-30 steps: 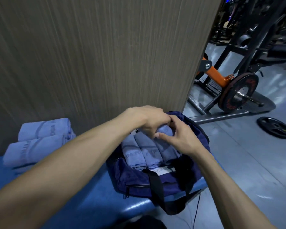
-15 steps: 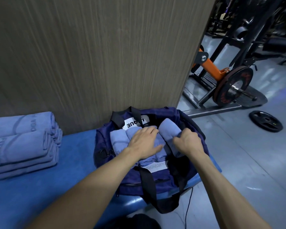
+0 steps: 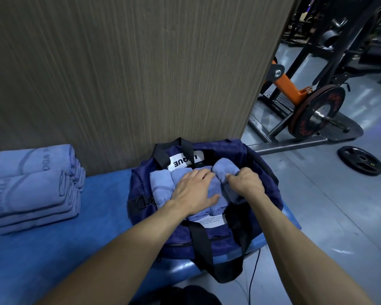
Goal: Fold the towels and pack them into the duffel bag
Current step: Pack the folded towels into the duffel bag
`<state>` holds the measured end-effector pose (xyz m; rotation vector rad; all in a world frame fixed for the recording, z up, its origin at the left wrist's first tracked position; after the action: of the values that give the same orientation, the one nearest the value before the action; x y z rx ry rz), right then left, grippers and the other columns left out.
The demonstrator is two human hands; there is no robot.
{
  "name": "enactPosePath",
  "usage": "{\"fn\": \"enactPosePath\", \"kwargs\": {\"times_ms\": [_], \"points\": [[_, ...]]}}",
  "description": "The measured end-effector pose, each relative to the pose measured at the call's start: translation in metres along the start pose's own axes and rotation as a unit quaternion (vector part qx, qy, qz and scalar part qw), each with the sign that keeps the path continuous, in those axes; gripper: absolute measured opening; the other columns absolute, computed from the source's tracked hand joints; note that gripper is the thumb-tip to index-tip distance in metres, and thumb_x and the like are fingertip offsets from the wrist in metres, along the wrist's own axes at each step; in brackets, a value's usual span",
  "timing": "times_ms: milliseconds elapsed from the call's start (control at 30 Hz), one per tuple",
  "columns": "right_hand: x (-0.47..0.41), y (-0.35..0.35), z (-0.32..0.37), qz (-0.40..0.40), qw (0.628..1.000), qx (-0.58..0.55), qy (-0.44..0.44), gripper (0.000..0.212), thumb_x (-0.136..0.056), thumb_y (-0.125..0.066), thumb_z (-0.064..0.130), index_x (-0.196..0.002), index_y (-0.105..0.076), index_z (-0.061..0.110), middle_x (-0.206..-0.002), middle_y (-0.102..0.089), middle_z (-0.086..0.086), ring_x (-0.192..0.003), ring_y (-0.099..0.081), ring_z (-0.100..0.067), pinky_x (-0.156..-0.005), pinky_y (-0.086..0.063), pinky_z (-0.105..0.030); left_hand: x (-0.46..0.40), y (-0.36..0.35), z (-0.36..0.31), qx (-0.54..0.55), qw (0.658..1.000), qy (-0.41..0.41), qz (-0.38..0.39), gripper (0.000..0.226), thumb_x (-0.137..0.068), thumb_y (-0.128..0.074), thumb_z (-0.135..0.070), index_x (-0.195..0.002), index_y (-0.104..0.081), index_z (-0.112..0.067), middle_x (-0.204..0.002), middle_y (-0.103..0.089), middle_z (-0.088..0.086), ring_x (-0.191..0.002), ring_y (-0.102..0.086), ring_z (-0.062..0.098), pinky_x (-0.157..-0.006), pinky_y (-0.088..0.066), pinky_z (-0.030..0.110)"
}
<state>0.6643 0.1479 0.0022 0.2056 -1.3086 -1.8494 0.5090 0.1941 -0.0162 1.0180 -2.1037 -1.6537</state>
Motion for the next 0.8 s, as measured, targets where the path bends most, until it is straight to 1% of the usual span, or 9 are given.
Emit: {"fn": "enactPosePath", "kwargs": {"times_ms": [100, 167, 300, 400, 500, 567, 600, 700, 800], "points": [[0.000, 0.005, -0.009, -0.023, 0.999, 0.028, -0.022, 0.050, -0.096, -0.055, 0.043, -0.131, -0.054, 0.008, -0.131, -0.060, -0.016, -0.118, -0.058, -0.038, -0.090, -0.047, -0.040, 0.003, 0.002, 0.001, 0.001, 1.000, 0.001, 0.004, 0.062, -0.092, -0.057, -0.054, -0.143, -0.045, -0.021, -0.147, -0.046, -0.005, -0.132, -0.044, 0.019, -0.108, -0.035, 0.035], [-0.003, 0.004, -0.006, -0.008, 0.999, 0.027, -0.032, 0.051, -0.096, -0.056, 0.041, -0.133, -0.052, 0.008, -0.132, -0.059, -0.016, -0.119, -0.058, -0.037, -0.093, -0.047, -0.041, 0.004, 0.003, 0.001, 0.000, 1.000, -0.002, 0.005, 0.064, -0.092, -0.056, -0.054, -0.146, -0.042, -0.023, -0.148, -0.045, -0.005, -0.133, -0.043, 0.019, -0.109, -0.035, 0.036], [-0.015, -0.008, 0.003, 0.052, 0.992, -0.107, -0.039, 0.050, -0.096, -0.061, 0.032, -0.132, -0.052, -0.001, -0.123, -0.061, -0.019, -0.100, -0.060, -0.033, -0.081, -0.050, -0.038, 0.003, 0.000, -0.001, -0.003, 1.000, -0.010, 0.012, 0.071, -0.092, -0.055, -0.056, -0.153, -0.031, -0.031, -0.150, -0.042, -0.005, -0.135, -0.041, 0.020, -0.110, -0.035, 0.039], [-0.018, -0.014, -0.001, 0.065, 0.989, -0.127, -0.032, 0.049, -0.099, -0.059, 0.032, -0.132, -0.053, -0.004, -0.115, -0.062, -0.019, -0.096, -0.061, -0.032, -0.083, -0.051, -0.038, 0.001, -0.001, -0.003, -0.022, 0.999, -0.022, 0.029, 0.071, -0.092, -0.053, -0.057, -0.155, -0.029, -0.034, -0.148, -0.041, -0.004, -0.132, -0.041, 0.021, -0.108, -0.036, 0.039], [-0.016, -0.015, 0.002, 0.076, 0.995, -0.055, -0.013, 0.054, -0.102, -0.051, 0.040, -0.135, -0.051, -0.003, -0.129, -0.061, -0.022, -0.112, -0.061, -0.035, -0.082, -0.046, -0.035, -0.010, 0.008, -0.007, -0.034, 0.997, -0.025, 0.066, 0.069, -0.088, -0.060, -0.051, -0.151, -0.035, -0.034, -0.140, -0.041, -0.003, -0.123, -0.042, 0.022, -0.102, -0.040, 0.040], [-0.012, -0.013, 0.006, 0.077, 0.997, -0.004, 0.001, 0.058, -0.103, -0.045, 0.046, -0.137, -0.049, -0.001, -0.136, -0.058, -0.021, -0.121, -0.058, -0.036, -0.086, -0.045, -0.035, -0.025, 0.019, -0.020, -0.034, 0.997, -0.039, 0.055, 0.057, -0.086, -0.062, -0.034, -0.141, -0.049, -0.031, -0.133, -0.044, -0.004, -0.117, -0.043, 0.021, -0.096, -0.043, 0.041], [-0.012, -0.015, 0.007, 0.078, 0.997, 0.022, 0.012, 0.059, -0.104, -0.040, 0.047, -0.139, -0.048, 0.000, -0.139, -0.056, -0.021, -0.124, -0.056, -0.036, -0.090, -0.045, -0.037, -0.033, 0.024, -0.027, -0.030, 0.998, -0.046, 0.043, 0.048, -0.088, -0.059, -0.026, -0.136, -0.055, -0.028, -0.132, -0.046, -0.004, -0.116, -0.044, 0.021, -0.095, -0.043, 0.042], [-0.007, -0.020, 0.012, 0.092, 0.989, 0.106, 0.038, 0.053, -0.108, -0.026, 0.038, -0.141, -0.047, 0.002, -0.141, -0.054, -0.019, -0.127, -0.054, -0.037, -0.098, -0.045, -0.039, -0.050, 0.020, -0.040, -0.025, 0.997, -0.055, 0.056, 0.034, -0.096, -0.047, -0.017, -0.127, -0.061, -0.020, -0.133, -0.053, -0.002, -0.118, -0.050, 0.025, -0.092, -0.047, 0.046], [-0.004, -0.017, 0.015, 0.085, 0.981, 0.167, 0.053, 0.049, -0.106, -0.028, 0.032, -0.136, -0.054, 0.002, -0.136, -0.058, -0.018, -0.124, -0.057, -0.036, -0.097, -0.045, -0.039, -0.051, 0.003, -0.036, -0.015, 0.994, -0.041, 0.101, 0.037, -0.094, -0.050, -0.013, -0.129, -0.059, -0.021, -0.133, -0.057, -0.001, -0.122, -0.052, 0.025, -0.095, -0.048, 0.044]]}}
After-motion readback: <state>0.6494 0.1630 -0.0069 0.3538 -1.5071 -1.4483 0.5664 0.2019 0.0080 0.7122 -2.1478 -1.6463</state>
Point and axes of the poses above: each hand's wrist, its own x-axis away from the middle knuckle, its own y-axis out of the back of the hand, z = x × y, the point moved 8 cm from there along -x, towards the middle knuckle
